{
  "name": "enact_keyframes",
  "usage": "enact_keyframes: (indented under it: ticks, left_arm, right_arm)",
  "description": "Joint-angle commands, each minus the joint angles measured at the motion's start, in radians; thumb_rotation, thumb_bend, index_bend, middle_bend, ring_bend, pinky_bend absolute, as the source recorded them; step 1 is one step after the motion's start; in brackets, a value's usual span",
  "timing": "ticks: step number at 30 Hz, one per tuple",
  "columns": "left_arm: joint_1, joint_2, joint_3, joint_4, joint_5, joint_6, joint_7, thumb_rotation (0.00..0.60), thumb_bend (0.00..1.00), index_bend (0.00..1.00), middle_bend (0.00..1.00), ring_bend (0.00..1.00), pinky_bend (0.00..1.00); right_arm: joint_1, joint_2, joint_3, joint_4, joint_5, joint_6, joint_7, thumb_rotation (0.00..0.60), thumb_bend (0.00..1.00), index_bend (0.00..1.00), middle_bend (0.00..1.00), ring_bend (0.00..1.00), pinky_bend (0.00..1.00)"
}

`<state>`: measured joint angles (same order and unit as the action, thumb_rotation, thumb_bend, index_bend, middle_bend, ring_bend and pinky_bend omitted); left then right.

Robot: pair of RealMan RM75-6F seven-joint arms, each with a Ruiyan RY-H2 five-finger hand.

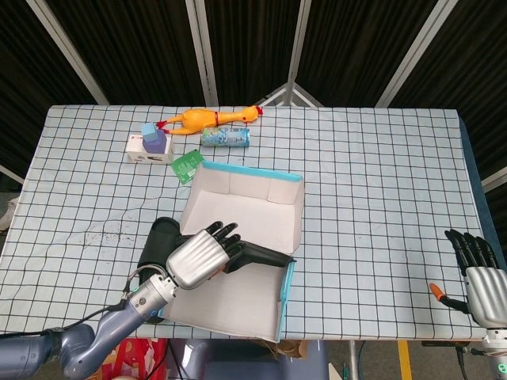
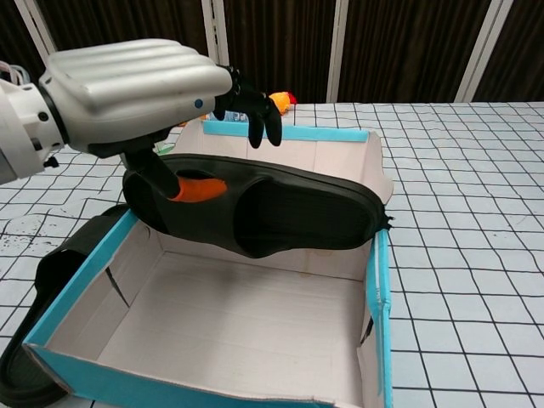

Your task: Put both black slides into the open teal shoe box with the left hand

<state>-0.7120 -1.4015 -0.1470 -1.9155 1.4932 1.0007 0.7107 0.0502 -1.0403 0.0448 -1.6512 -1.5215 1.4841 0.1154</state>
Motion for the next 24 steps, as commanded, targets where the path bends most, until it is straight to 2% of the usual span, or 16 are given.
enact_keyframes:
  ticks: [1, 24]
  left_arm:
    - [-0.001, -0.003, 0.006, 0.001, -0.01, 0.002, 0.0, 0.6, 0.47, 0.3, 0.33, 0.2, 0.31]
    - [-0.003, -0.02, 0.048, 0.01, -0.092, 0.004, -0.007, 0.6, 0.47, 0.34, 0.38, 0.23, 0.34]
  right_arm:
    - [0.0, 0.0, 0.0, 0.0, -0.001, 0.0, 0.002, 0.6, 0.25, 0.05, 0.09, 0.04, 0.04]
    - [-0.004, 0.003, -0.002, -0.001, -0.007, 0.006, 0.007, 0.6, 0.25, 0.05, 0.09, 0.04, 0.04]
